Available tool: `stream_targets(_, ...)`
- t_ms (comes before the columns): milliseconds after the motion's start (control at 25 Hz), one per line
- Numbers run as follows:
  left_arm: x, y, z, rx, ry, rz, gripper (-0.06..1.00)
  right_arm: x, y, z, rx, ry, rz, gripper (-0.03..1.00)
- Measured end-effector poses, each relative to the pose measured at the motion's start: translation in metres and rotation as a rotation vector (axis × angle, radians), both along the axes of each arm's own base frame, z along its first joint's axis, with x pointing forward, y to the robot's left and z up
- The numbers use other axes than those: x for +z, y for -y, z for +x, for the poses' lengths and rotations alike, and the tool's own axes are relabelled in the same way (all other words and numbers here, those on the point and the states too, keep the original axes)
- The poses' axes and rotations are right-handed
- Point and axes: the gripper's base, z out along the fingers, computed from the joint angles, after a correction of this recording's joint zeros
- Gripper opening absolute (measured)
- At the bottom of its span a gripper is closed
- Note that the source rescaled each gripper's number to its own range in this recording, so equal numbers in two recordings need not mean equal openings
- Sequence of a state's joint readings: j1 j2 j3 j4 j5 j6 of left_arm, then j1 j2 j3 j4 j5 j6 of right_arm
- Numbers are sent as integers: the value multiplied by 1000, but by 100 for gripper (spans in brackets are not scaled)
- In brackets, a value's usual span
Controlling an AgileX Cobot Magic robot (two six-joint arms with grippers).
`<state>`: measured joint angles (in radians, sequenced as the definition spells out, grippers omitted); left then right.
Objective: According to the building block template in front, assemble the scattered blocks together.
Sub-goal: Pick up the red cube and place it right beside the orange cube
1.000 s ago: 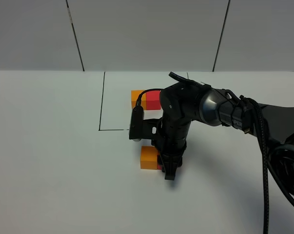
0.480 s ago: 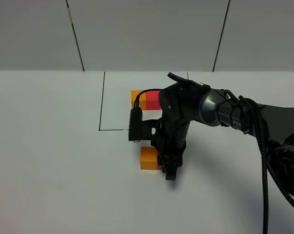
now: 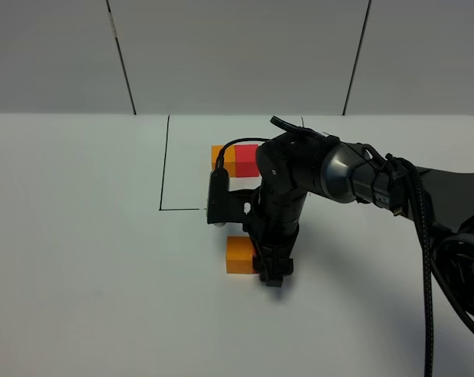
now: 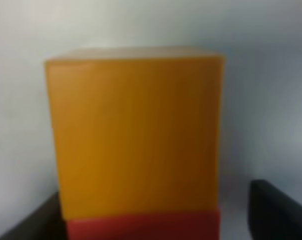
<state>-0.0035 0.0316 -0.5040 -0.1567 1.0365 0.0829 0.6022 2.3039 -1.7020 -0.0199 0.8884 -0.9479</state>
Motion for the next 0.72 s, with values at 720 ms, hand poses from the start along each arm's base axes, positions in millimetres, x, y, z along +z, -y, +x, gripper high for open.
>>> stream_targets(720, 0, 0, 0, 0, 0, 0, 66, 87, 10, -17, -105, 33, 57, 99)
